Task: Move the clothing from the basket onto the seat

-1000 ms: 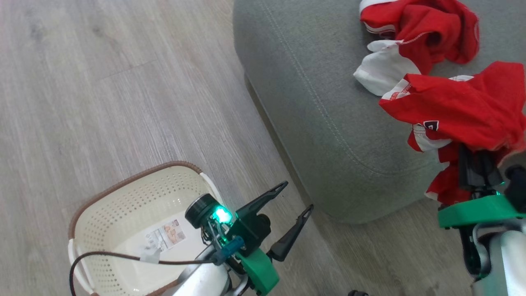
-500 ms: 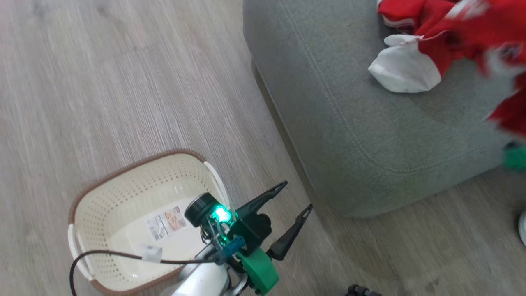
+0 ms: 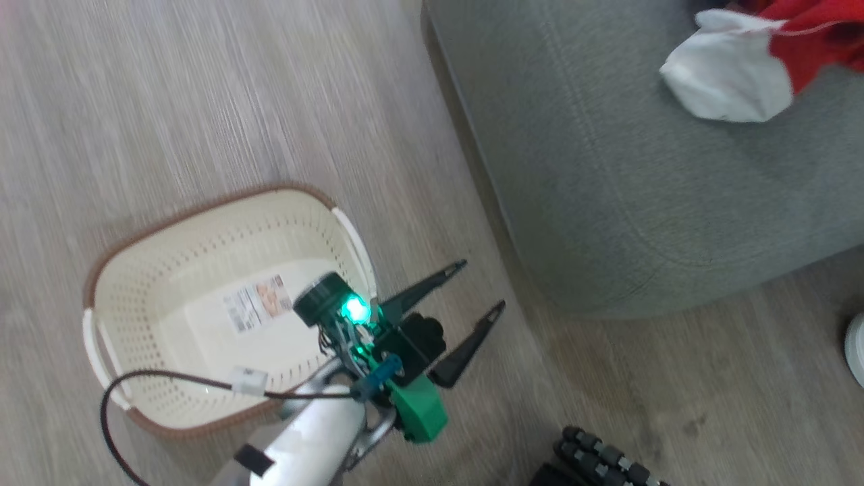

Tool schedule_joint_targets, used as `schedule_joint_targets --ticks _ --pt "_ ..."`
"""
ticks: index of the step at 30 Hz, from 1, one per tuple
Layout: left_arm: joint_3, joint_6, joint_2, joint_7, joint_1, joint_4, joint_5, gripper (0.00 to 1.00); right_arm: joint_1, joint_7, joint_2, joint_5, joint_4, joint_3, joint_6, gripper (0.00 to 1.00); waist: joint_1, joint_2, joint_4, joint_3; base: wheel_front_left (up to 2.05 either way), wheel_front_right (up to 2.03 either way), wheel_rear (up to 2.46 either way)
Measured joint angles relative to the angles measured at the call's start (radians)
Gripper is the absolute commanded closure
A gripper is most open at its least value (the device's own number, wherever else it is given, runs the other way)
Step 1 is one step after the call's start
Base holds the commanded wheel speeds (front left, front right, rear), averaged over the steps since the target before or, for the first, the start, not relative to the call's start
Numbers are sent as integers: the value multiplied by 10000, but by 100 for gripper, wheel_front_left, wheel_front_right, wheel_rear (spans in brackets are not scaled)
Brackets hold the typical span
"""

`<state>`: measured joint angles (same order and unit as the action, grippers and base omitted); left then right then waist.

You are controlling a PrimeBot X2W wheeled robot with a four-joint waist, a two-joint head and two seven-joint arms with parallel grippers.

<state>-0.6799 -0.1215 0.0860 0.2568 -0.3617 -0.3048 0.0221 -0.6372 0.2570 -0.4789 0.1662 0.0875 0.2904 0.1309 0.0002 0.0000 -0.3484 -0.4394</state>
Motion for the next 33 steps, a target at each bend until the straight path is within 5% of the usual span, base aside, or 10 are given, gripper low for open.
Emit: schedule_joint_targets --ticks 13,33 --pt "-593 -63 360 0 -1199 -42 -410 0 -1981 13 -343 132 2819 522 0 100 0 0 556 -1757 0 0 0" --pt "-1141 232 606 0 -1990 -73 -426 0 -4877 13 -583 -109 8844 -897 2 100 -1 0 1093 -3268 0 0 0"
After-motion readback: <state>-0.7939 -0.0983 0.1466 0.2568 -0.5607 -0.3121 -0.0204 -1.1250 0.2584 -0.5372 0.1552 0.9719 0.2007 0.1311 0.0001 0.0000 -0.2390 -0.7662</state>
